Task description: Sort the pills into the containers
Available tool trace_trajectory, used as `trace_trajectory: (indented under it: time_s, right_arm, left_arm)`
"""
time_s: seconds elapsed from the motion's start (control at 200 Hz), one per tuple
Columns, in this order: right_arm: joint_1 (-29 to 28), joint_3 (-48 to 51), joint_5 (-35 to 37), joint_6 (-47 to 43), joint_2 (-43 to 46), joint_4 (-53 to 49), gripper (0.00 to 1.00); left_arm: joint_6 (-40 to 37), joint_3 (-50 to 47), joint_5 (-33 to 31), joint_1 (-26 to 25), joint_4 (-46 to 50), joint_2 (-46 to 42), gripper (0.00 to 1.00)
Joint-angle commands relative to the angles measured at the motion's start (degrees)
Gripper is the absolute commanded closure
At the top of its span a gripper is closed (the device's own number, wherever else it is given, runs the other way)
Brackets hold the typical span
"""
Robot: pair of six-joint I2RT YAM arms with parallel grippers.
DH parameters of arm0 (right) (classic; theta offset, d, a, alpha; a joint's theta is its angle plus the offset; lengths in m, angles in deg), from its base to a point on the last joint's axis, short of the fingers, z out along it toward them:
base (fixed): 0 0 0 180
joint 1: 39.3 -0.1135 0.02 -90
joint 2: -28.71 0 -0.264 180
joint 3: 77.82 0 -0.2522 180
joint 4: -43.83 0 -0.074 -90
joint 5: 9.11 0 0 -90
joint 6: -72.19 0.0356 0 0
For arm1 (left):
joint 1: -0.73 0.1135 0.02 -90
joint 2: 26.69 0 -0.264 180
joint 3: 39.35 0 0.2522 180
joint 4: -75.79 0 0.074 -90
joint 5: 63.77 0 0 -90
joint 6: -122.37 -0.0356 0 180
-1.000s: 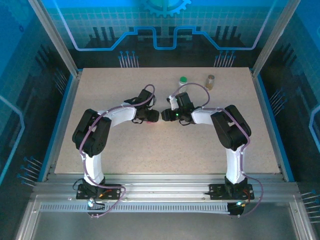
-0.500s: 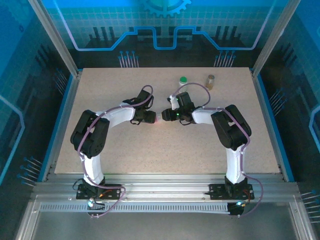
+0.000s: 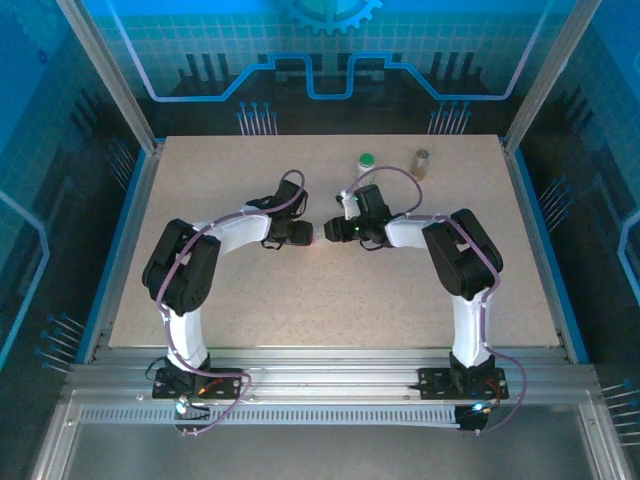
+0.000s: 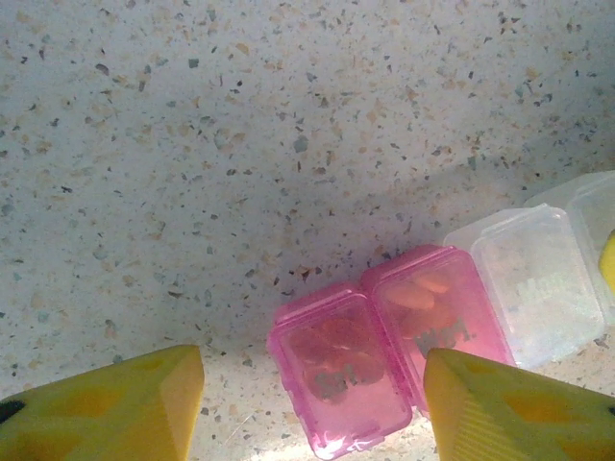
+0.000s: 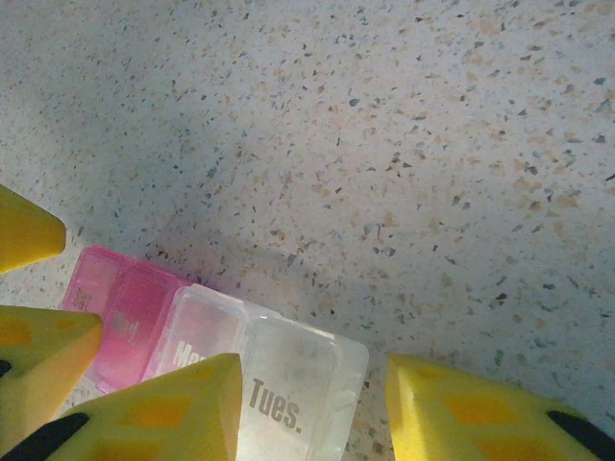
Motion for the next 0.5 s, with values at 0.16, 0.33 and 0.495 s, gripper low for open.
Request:
trace_trajectory:
  time_s: [0.16,0.33,0.495]
  right_arm:
    - [0.90,0.93,0.86,0.13,-2.41,-3.89,0.57]
    - [0.90,0.58,0.61,0.12,-2.68,-4.23,0.57]
    - [0.90,0.41,0.63,0.14,-2.76,-4.61,0.57]
  left_arm:
    - [2.42,-1.19,3.21,0.03,-1.81,-0.64,0.37]
    - [2.22,-1.58,3.16,0.07,-1.70,-0.06,0.37]
    - [2.32,-3.35,2.71,0.12,-2.35,1.59,0.38]
